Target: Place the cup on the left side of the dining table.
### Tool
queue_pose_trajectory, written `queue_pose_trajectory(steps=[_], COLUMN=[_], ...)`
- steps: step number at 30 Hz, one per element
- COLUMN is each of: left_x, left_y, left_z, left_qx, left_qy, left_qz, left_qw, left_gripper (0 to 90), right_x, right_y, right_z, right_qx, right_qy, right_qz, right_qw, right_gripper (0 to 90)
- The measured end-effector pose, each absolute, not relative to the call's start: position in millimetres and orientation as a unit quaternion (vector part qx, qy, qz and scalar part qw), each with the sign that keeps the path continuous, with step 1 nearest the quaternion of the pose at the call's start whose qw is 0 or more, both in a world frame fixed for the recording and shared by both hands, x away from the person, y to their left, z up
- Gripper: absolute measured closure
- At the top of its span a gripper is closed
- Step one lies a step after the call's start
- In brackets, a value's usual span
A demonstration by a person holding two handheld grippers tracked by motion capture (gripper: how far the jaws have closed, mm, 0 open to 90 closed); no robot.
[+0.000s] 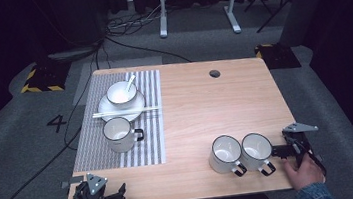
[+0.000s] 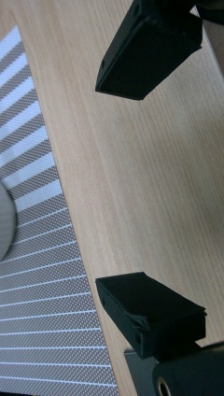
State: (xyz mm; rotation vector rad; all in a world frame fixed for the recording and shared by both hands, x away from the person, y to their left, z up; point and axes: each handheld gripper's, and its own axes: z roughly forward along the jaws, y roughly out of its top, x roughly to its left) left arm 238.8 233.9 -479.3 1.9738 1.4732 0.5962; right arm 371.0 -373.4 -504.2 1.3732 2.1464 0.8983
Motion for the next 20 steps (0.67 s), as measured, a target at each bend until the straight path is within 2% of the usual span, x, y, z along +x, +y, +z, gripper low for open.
queue_pose_trajectory(steps=[3,9,13,17,20], left_x=[240.1,245.4,246.4,241.7,239.1], left_y=[236.4,238.9,242.4,246.1,247.3], left_z=[-482.0,-497.3,-501.6,-513.3,-518.2], left_qx=[0.746,0.751,0.746,0.736,0.729], left_qy=[0.557,0.575,0.57,0.551,0.542], left_qz=[0.226,0.191,0.194,0.224,0.236], left_qw=[0.287,0.262,0.282,0.323,0.344], left_gripper=[10.0,10.4,6.7,0.9,0.2], right_x=[371.0,371.0,371.1,371.1,371.1], right_y=[-373.3,-373.2,-373.2,-373.1,-373.2], right_z=[-504.2,-504.1,-504.1,-504.1,-504.1], right_qx=[0.496,0.496,0.496,0.496,0.496], right_qy=[0.775,0.775,0.775,0.775,0.775], right_qz=[0.325,0.325,0.325,0.325,0.325], right_qw=[0.218,0.217,0.217,0.217,0.217], right_gripper=[4.8,4.7,4.7,4.7,4.7])
